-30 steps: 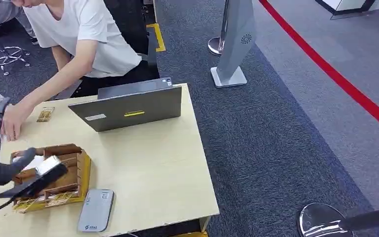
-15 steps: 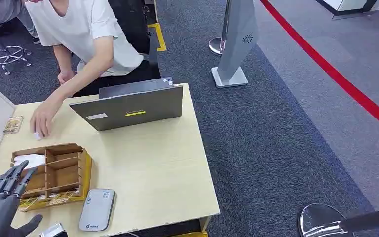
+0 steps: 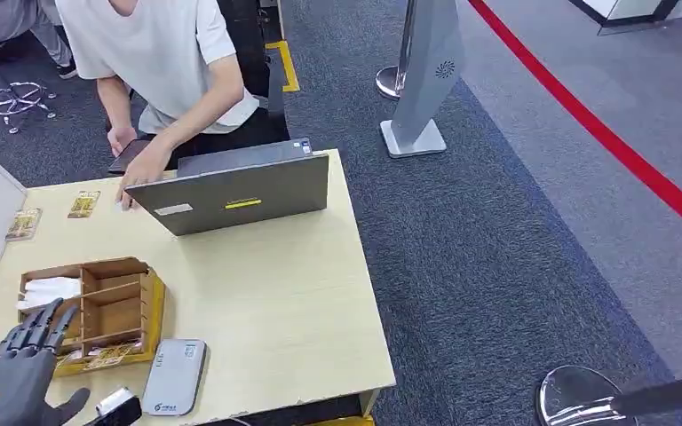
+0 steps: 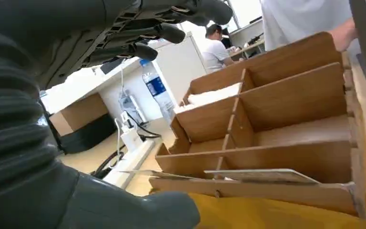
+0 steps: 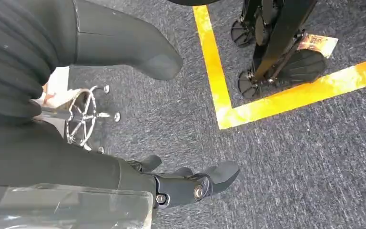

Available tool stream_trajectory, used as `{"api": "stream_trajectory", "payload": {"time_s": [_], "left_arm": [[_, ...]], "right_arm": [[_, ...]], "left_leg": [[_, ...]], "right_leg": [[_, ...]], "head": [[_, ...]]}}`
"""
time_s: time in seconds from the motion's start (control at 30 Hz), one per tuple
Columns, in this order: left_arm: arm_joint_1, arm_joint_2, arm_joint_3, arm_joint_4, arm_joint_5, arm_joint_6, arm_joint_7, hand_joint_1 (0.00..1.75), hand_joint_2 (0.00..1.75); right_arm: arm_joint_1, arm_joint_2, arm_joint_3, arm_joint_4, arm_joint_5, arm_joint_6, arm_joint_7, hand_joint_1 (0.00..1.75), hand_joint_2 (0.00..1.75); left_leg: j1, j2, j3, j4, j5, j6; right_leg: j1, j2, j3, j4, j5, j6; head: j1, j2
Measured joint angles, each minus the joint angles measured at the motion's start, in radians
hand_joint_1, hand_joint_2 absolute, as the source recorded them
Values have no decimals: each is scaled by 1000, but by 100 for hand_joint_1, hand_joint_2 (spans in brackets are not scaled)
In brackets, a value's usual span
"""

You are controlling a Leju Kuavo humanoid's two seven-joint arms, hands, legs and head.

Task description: Pass the card to the sensor for recognition and then transmit it.

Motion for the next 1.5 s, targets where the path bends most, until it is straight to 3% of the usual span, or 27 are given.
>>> {"api": "stream_trajectory", "payload": {"time_s": [0.33,0.77,1.1,1.5], "left_arm": [[-72,-52,-72,47,-18,-47,0,0,175],[-97,-75,-99,89,-27,-65,24,0,175],[-96,-108,-99,119,-101,-7,68,0,175],[-94,-151,-99,138,-137,1,81,0,175]], "right_arm": [[-4,0,0,19,6,-20,-7,0,175],[-7,1,0,30,8,-20,-6,0,175],[-7,3,0,24,22,4,-1,0,175],[-7,10,0,8,24,11,-1,0,175]], "left_leg": [[0,0,0,0,0,0],[0,0,0,0,0,0],[0,0,0,0,0,0],[0,0,0,0,0,0]], "right_leg": [[0,0,0,0,1,1],[0,0,0,0,1,1],[0,0,0,0,1,1],[0,0,0,0,1,1]], "head": [[0,0],[0,0],[0,0],[0,0]]}}
